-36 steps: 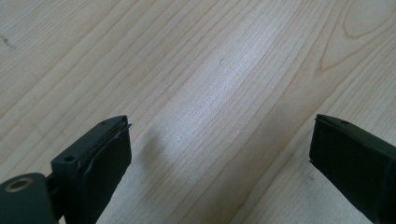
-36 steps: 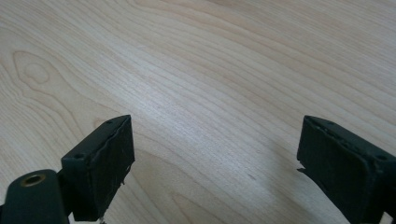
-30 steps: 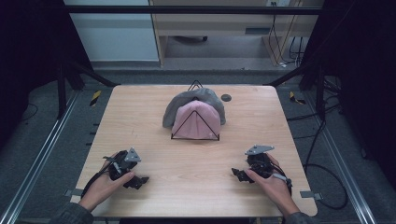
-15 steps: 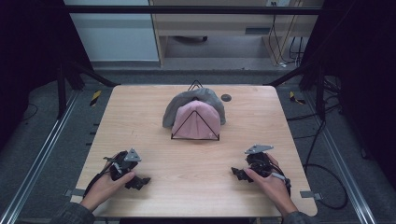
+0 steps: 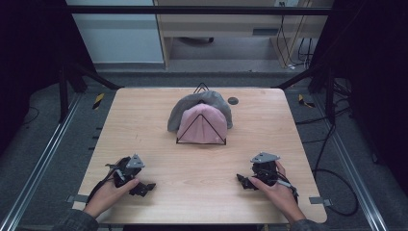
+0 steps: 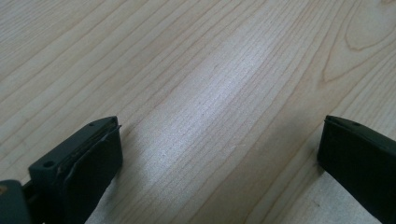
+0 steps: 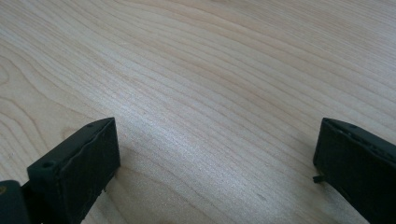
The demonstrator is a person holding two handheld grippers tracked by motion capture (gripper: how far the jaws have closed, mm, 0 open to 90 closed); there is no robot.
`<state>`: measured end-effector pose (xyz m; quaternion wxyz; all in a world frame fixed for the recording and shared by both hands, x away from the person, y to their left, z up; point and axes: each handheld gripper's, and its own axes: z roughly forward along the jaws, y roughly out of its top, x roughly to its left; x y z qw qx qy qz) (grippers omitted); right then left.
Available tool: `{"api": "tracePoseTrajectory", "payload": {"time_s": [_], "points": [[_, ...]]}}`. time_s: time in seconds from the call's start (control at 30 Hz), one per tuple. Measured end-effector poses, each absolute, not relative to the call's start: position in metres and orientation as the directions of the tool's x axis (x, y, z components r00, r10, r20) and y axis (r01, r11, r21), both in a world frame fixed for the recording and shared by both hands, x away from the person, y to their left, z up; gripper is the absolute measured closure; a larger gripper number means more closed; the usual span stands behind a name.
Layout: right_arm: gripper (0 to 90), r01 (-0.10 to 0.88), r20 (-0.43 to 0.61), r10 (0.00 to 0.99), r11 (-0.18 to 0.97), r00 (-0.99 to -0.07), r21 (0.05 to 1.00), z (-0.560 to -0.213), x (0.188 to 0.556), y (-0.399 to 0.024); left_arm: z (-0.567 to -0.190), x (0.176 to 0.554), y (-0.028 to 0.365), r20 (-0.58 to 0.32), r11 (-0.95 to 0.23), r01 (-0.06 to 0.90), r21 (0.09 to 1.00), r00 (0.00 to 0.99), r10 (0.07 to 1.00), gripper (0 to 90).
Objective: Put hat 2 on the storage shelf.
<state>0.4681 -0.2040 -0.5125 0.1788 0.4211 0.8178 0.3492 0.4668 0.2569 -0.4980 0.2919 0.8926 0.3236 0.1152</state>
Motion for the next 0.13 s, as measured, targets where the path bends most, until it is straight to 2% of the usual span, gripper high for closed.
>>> {"api": "tracePoseTrajectory", "payload": {"time_s": [0.13], "points": [[0.6,0.564,-0.001,0.814,0.403,-0.581,0.721,-0.5125,0.4682,-0.2041,-0.4982,0.4668,0.2571,0.016,-0.620,0.509,0.598,0.765,0.644,0.0]]}}
